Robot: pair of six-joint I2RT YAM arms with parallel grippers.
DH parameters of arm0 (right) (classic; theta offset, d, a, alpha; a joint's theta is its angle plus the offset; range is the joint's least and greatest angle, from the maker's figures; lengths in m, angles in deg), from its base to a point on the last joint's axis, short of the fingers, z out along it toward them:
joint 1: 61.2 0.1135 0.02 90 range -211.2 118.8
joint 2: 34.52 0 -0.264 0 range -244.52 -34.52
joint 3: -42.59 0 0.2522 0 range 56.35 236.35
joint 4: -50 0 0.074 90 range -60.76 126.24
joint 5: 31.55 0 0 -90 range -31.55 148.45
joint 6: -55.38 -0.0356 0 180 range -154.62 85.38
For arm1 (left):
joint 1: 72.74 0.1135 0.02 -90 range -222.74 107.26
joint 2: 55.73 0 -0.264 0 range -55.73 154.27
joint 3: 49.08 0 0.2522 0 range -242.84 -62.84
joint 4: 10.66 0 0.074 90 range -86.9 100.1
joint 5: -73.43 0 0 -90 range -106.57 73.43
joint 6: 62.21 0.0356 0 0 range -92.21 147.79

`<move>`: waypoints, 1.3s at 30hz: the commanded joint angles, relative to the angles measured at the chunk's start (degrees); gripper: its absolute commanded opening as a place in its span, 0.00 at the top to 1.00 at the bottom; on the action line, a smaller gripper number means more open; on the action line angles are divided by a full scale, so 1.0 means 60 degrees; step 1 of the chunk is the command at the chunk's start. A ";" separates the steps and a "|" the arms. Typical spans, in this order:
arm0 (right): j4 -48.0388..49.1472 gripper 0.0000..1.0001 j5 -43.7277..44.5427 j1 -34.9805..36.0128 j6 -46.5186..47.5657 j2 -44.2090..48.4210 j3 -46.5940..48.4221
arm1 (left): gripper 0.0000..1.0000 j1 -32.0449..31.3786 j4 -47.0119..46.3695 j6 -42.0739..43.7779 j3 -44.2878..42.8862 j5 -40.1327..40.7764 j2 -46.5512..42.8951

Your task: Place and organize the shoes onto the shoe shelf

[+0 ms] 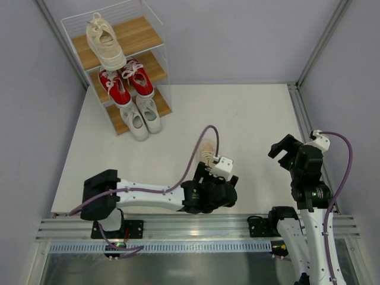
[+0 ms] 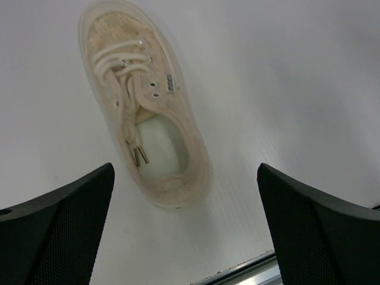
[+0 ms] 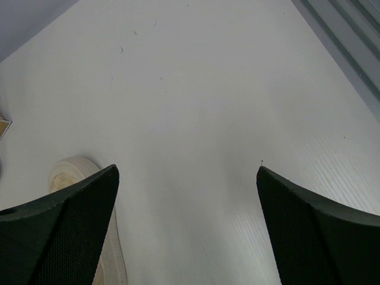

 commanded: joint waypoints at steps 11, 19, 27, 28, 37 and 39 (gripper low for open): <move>0.0122 0.03 0.0172 0.0000 0.0029 -0.0079 -0.0035 | 0.00 -0.1085 -0.2292 -0.2571 0.0868 0.2913 0.1885; 0.0064 0.03 0.0098 0.0000 0.0088 -0.0430 0.0140 | 0.00 -0.0763 -0.4369 -0.2230 0.1734 0.2576 0.2398; -0.0039 0.03 0.0025 0.0000 0.0117 -0.0503 0.0243 | 0.00 -0.0031 -0.5817 -0.2068 0.2260 0.1713 0.2911; -0.0068 0.03 0.0025 0.0000 0.0132 -0.0533 0.0272 | 0.00 0.0086 -0.6007 -0.2084 0.2363 0.1683 0.2911; 0.0034 0.03 -0.0150 0.0000 0.0117 -0.0694 0.0302 | 0.01 0.0131 -0.5409 -0.1396 0.1837 0.1946 0.2544; 0.0122 0.03 -0.0223 0.0000 0.0088 -0.0753 0.0287 | 0.00 0.0131 -0.4958 -0.1424 0.1618 0.1917 0.2720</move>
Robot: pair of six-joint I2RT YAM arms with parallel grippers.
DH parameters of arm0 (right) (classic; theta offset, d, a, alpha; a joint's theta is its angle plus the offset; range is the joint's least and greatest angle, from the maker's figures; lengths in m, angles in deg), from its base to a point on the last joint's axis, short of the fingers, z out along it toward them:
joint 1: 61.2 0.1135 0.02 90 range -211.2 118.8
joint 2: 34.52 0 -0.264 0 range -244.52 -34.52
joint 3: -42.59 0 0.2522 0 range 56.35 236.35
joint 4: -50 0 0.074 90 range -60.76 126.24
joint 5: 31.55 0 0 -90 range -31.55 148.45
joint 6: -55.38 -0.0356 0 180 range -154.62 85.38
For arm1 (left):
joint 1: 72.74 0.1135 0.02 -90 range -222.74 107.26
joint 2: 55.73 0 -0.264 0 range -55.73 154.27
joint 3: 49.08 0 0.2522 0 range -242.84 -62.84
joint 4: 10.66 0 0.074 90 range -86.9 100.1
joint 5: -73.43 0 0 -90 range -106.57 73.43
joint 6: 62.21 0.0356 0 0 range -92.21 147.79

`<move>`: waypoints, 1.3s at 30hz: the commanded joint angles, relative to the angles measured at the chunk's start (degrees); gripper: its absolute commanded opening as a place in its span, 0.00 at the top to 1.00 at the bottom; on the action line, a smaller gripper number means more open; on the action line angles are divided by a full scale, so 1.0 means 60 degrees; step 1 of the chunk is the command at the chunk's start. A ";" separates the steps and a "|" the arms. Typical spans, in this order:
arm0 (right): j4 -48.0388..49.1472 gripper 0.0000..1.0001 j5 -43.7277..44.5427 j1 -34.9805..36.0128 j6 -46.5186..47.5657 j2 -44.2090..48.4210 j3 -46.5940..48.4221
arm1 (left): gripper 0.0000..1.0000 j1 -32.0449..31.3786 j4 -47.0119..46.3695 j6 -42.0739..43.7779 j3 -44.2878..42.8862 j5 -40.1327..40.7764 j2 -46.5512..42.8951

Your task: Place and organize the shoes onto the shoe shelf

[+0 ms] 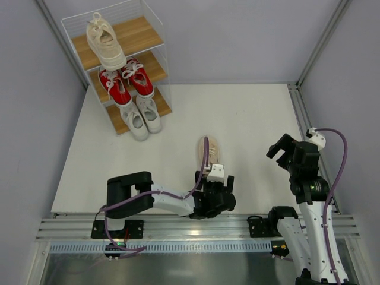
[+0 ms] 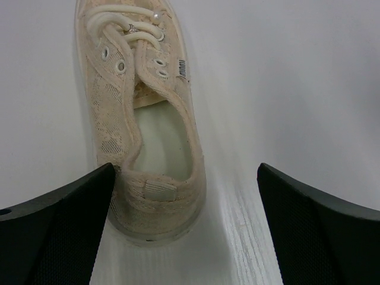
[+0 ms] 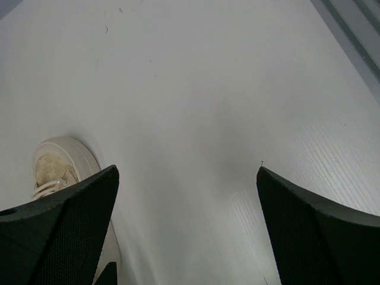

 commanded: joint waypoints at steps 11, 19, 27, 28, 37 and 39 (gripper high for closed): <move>0.0487 0.03 -0.0333 0.0000 0.0190 -0.0290 0.0203 | 0.00 0.0233 0.5638 -0.3401 -0.1636 -0.0202 -0.0269; 0.0371 0.03 -0.0290 0.0000 0.0307 -0.0262 0.0275 | 0.00 0.0218 0.3646 -0.2612 -0.1065 -0.0612 0.0755; 0.0268 0.03 -0.0348 0.0000 0.0249 -0.0291 0.0305 | 0.00 0.0306 0.1978 -0.1644 -0.1182 -0.0759 0.1883; 0.0268 0.03 -0.0320 0.0000 0.0263 -0.0306 0.0334 | 0.00 0.0364 0.1758 -0.1571 -0.1182 -0.0788 0.1957; 0.0253 0.03 -0.0407 0.0000 0.0278 -0.0321 0.0452 | 1.00 0.0599 0.1710 -0.1409 -0.1357 -0.1009 0.2411; 0.0253 0.03 -0.0436 0.0000 0.0278 -0.0306 0.0437 | 1.00 0.0628 0.2149 -0.1424 -0.1503 -0.0965 0.2368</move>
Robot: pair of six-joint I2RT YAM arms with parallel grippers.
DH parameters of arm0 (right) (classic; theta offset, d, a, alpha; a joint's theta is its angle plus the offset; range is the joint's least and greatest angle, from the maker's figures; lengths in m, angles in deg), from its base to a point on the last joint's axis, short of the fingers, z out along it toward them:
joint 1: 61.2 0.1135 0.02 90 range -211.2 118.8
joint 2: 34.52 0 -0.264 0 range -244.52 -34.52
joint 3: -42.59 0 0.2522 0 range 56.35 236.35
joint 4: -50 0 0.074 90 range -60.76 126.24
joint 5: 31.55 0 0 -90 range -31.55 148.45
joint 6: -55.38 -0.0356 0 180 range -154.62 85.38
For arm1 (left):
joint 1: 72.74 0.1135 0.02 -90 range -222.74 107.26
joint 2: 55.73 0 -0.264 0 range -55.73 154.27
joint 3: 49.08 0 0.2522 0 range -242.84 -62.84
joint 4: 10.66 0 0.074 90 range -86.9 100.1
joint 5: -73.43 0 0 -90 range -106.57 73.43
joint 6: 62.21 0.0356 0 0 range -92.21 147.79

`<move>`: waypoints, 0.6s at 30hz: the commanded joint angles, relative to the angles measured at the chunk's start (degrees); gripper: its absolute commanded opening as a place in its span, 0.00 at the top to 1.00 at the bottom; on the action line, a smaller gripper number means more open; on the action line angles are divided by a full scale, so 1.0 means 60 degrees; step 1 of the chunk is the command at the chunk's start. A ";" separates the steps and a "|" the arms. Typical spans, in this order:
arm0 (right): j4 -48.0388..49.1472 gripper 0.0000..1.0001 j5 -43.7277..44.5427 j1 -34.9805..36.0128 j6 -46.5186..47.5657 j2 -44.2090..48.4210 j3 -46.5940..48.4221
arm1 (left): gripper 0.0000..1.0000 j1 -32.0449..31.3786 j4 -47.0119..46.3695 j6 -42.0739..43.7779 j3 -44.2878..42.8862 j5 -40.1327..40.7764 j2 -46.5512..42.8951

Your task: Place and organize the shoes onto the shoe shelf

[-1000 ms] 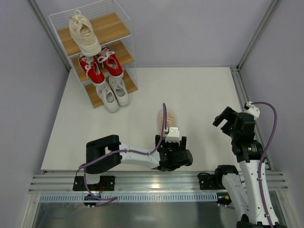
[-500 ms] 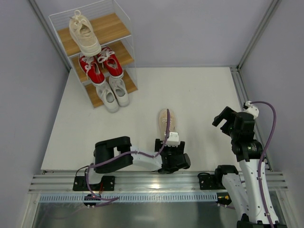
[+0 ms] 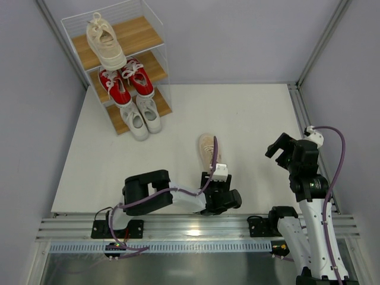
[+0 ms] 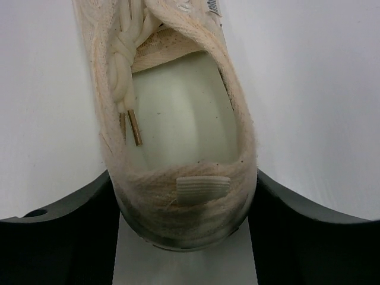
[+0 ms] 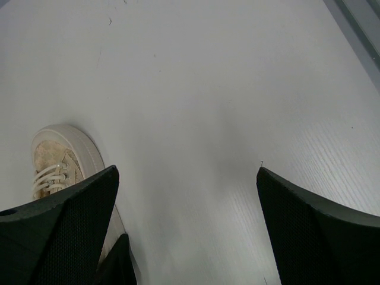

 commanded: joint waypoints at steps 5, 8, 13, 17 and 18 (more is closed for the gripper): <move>0.0147 0.03 -0.0087 0.0000 0.0147 0.0132 0.0375 | 1.00 0.0235 0.2863 -0.0390 -0.1641 -0.0412 0.0086; 0.0191 0.03 -0.0130 0.0000 0.0118 0.0205 0.0331 | 1.00 0.0279 0.4242 -0.0069 -0.2635 -0.0309 -0.0413; 0.0177 0.02 -0.0175 0.0000 0.0118 0.0293 0.0331 | 1.00 0.0483 0.5005 0.0620 -0.3371 -0.0222 -0.1335; 0.0148 0.03 -0.0160 0.0000 0.0133 0.0454 0.0331 | 1.00 0.0718 0.5050 0.1642 -0.3737 0.0028 -0.2169; 0.0133 0.03 -0.0160 0.0000 0.0133 0.0469 0.0345 | 1.00 0.0849 0.5137 0.1805 -0.4057 0.0057 -0.2244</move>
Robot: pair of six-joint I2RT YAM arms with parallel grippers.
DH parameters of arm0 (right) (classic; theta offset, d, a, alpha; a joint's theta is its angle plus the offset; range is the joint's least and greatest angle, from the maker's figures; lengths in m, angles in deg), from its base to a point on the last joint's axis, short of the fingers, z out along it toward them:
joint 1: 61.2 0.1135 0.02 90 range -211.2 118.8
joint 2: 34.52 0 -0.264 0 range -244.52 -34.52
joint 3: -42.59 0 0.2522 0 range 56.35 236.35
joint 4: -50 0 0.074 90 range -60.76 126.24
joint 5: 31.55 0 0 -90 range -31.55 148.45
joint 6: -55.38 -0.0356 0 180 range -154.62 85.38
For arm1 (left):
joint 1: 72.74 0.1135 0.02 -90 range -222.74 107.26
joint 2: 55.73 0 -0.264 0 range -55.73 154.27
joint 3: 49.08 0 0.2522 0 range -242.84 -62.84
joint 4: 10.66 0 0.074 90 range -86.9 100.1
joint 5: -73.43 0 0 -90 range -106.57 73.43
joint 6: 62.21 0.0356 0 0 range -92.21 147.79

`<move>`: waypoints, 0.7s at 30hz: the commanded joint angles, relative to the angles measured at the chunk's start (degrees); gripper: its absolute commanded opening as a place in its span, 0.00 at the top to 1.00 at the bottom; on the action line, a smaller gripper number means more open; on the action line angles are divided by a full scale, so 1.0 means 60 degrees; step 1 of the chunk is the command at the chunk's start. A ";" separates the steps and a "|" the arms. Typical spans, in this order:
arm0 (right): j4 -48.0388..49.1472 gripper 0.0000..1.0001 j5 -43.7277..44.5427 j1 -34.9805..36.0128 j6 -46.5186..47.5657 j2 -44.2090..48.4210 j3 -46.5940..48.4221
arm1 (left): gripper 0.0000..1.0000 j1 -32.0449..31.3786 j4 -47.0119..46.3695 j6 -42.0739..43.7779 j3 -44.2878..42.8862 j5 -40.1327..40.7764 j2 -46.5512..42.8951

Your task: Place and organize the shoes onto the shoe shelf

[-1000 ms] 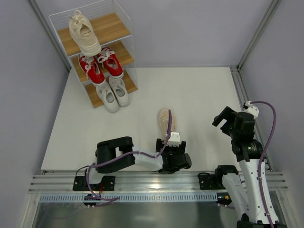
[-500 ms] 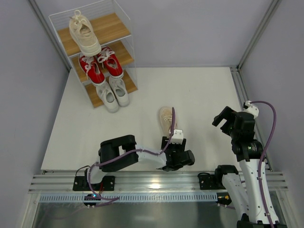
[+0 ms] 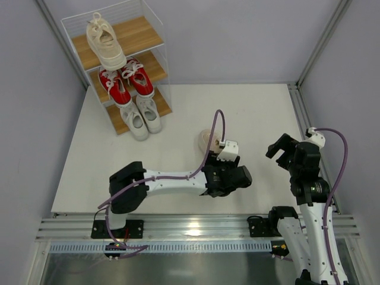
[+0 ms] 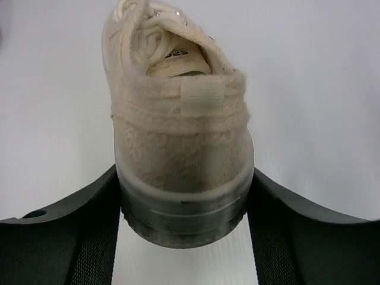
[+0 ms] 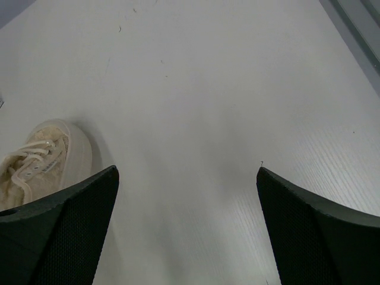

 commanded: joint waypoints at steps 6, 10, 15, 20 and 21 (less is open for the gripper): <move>0.0122 0.03 -0.0127 0.0000 0.0078 0.0262 0.0360 | 1.00 0.0757 0.0626 0.2471 -0.2400 0.1114 -0.1471; 0.0034 0.03 -0.0083 0.0000 0.0092 0.0365 0.0404 | 1.00 0.0816 0.0306 0.3716 -0.3075 0.1435 -0.1764; 0.0005 0.03 -0.0069 0.0000 0.0107 0.0511 0.0360 | 1.00 0.1036 -0.0001 0.4582 -0.3634 0.1319 -0.1998; 0.0019 0.03 -0.0083 0.0000 0.0092 0.0628 0.0229 | 1.00 0.1182 -0.0281 0.4482 -0.2948 0.0999 -0.2086; 0.0034 0.03 -0.0098 0.0000 0.0092 0.0643 0.0214 | 1.00 0.1197 -0.0368 0.4409 -0.2771 0.0910 -0.2072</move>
